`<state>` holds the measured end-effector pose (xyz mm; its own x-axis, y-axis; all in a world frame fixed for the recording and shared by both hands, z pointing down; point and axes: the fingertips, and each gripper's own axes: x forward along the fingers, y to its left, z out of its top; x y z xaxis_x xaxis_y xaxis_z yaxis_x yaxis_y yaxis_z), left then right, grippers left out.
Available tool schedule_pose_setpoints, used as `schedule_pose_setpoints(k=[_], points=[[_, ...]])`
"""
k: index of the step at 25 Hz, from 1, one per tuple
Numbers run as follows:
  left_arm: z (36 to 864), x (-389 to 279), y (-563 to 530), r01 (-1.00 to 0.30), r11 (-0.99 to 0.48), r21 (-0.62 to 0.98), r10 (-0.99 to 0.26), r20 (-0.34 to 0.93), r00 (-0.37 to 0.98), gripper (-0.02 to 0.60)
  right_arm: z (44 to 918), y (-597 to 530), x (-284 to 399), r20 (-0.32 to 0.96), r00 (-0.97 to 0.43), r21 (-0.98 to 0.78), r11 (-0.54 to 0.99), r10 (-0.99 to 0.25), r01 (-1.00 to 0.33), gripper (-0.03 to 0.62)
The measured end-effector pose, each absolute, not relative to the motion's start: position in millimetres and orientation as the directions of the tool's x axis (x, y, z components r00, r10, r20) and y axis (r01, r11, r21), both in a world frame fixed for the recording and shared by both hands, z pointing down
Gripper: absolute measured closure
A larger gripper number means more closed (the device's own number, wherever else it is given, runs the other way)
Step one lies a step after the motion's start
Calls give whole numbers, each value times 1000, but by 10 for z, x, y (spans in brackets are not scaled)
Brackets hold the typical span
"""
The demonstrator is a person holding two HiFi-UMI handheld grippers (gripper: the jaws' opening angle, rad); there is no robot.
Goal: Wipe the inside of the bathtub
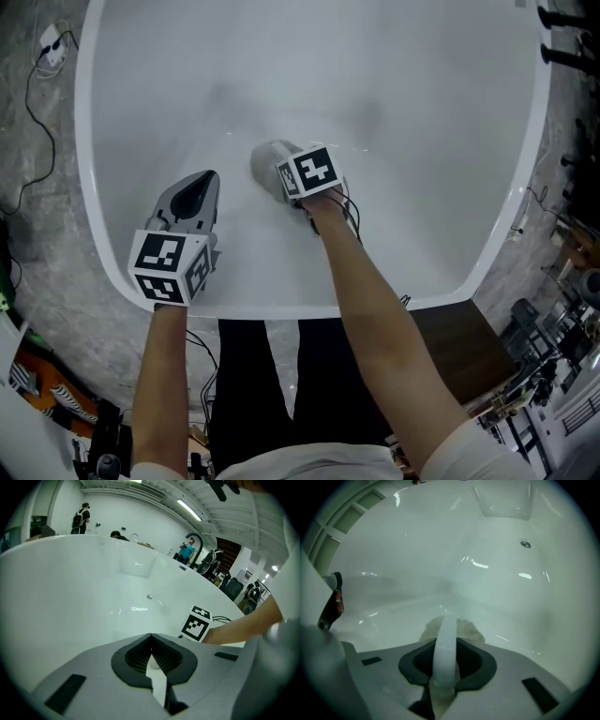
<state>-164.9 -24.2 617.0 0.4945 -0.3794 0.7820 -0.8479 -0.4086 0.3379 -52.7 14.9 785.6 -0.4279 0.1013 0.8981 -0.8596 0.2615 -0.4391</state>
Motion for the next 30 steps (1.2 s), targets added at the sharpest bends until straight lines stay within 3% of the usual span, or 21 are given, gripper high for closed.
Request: schedule_pose_setpoints(k=[18,30], points=[[6112,-1994,-415,-875,-339,346,-421,776,469,577,7773,10,-1556,809,-577,-578,329,113,-746,499],[6213,-2018,-447,-865,-335,374,-424,760,493,577,8104,-131,-1800,822,-561,-564,273,96,-779,499]])
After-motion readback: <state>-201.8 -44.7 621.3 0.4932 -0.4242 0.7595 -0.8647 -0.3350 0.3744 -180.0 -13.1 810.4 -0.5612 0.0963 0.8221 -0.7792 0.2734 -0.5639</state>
